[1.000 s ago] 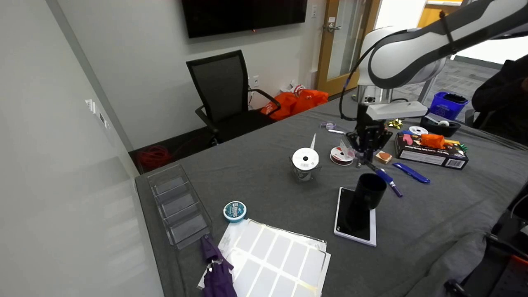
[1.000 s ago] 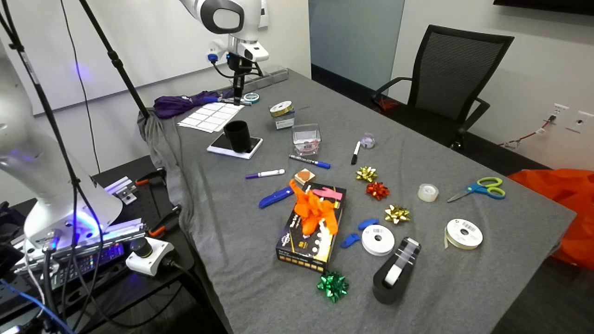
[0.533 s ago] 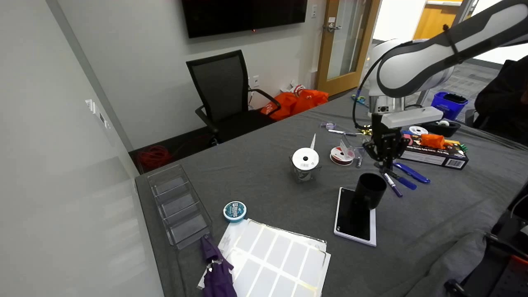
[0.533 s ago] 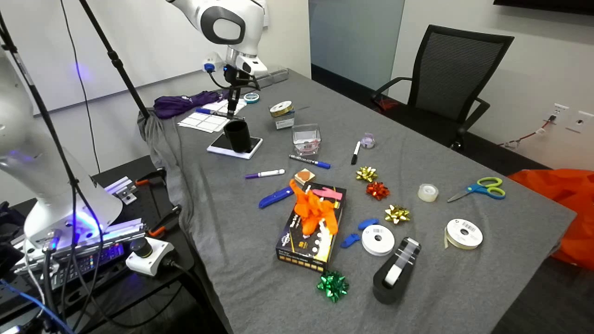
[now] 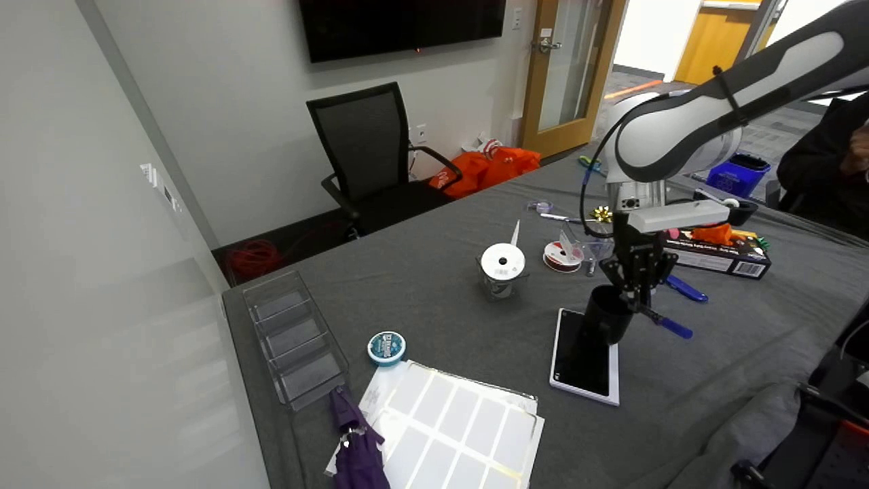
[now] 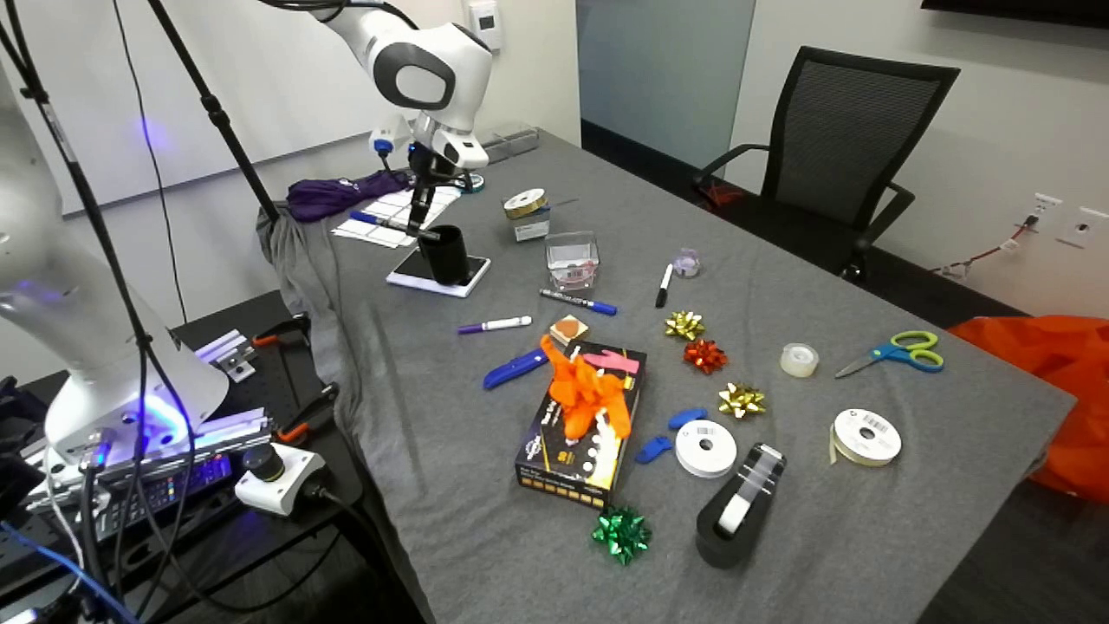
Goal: Put the left marker in the black cup
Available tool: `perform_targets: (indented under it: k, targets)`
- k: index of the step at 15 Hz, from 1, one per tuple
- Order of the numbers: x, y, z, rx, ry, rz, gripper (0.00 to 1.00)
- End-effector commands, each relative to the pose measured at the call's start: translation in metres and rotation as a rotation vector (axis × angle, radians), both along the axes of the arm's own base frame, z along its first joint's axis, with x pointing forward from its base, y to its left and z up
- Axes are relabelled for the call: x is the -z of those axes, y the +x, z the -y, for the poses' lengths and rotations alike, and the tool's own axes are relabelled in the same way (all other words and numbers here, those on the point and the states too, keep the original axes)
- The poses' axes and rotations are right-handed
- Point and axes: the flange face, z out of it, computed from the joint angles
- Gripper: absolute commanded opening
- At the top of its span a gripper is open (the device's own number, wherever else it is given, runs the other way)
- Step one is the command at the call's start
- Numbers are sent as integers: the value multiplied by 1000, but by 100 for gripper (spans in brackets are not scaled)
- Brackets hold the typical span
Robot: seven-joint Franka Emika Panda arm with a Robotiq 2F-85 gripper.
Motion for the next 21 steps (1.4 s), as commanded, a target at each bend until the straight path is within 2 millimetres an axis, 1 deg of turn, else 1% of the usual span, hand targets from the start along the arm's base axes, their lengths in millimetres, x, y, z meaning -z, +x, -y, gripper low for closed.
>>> perform_targets:
  k: [1, 5, 9, 12, 18, 21]
  targets:
    - [6, 4, -6, 20, 61, -22, 4]
    - [5, 12, -11, 55, 84, -30, 4]
    - [0, 27, -10, 90, 92, -32, 4]
    - [0, 35, -8, 104, 74, -48, 4]
    - [15, 39, 3, 168, 18, -122, 4]
    - [20, 40, 10, 182, 22, -156, 4]
